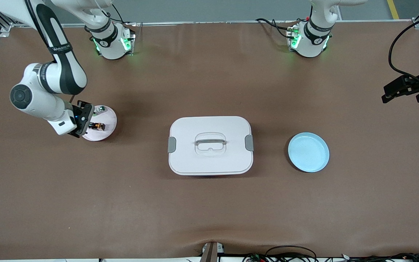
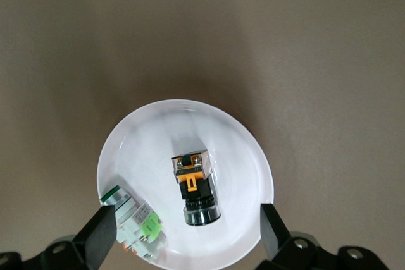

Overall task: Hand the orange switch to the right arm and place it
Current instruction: 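Open the right gripper to release the switch on the plate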

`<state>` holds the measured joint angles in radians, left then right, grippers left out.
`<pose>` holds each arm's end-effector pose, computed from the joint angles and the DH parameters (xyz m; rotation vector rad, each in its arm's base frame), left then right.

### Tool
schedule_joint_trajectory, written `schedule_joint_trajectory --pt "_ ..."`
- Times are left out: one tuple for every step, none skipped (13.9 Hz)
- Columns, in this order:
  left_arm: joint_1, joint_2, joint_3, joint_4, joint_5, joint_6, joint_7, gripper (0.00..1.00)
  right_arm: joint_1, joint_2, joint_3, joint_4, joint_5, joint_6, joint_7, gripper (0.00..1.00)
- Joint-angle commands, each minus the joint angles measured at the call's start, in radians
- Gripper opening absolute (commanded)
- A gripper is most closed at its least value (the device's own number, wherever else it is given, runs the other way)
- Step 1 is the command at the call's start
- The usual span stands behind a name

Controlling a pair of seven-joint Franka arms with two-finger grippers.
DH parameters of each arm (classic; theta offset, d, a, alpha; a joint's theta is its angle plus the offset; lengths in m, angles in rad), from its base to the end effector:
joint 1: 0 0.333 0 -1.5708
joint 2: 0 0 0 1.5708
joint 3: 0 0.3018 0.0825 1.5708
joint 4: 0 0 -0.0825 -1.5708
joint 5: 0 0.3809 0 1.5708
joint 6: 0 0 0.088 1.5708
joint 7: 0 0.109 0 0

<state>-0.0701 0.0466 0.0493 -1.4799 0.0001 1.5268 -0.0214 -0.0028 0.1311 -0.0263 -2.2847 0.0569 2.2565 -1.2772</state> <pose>0.5612 -0.0124 0.6210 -3.1392 -0.0009 -0.0006 0.5052 -0.0132 0.2697 -2.4778 -1.7107 0.1562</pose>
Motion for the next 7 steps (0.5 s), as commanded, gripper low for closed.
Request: schedule_joint_trajectory --pt "-0.005 -0.001 0.003 0.012 -0.011 0.0 0.0 1.0 0.0 -0.037 0.0 0.001 -0.012 -0.023 0.09 1.0" --pt "-0.005 -0.001 0.003 0.013 -0.014 0.0 0.0 1.0 -0.002 -0.051 -0.001 0.002 -0.012 -0.025 0.1 1.0" --pt "-0.005 -0.001 0.001 0.012 -0.015 0.0 0.001 1.0 -0.003 -0.067 -0.001 0.004 -0.012 -0.031 0.114 1.0" --pt "-0.005 -0.001 0.001 0.012 -0.015 0.0 0.001 1.0 -0.003 -0.083 -0.001 0.013 -0.012 -0.049 0.146 1.0" --pt "-0.005 -0.001 0.001 0.013 -0.017 0.0 0.003 1.0 -0.003 -0.094 -0.001 0.048 -0.014 -0.104 0.185 1.0" --pt "-0.005 -0.001 0.001 0.013 -0.017 0.0 0.003 1.0 -0.003 -0.094 -0.001 0.109 -0.016 -0.192 0.224 1.0" --pt "-0.005 -0.001 0.001 0.013 -0.017 0.0 0.003 1.0 -0.005 -0.09 0.0 0.175 -0.032 -0.284 0.26 1.0"
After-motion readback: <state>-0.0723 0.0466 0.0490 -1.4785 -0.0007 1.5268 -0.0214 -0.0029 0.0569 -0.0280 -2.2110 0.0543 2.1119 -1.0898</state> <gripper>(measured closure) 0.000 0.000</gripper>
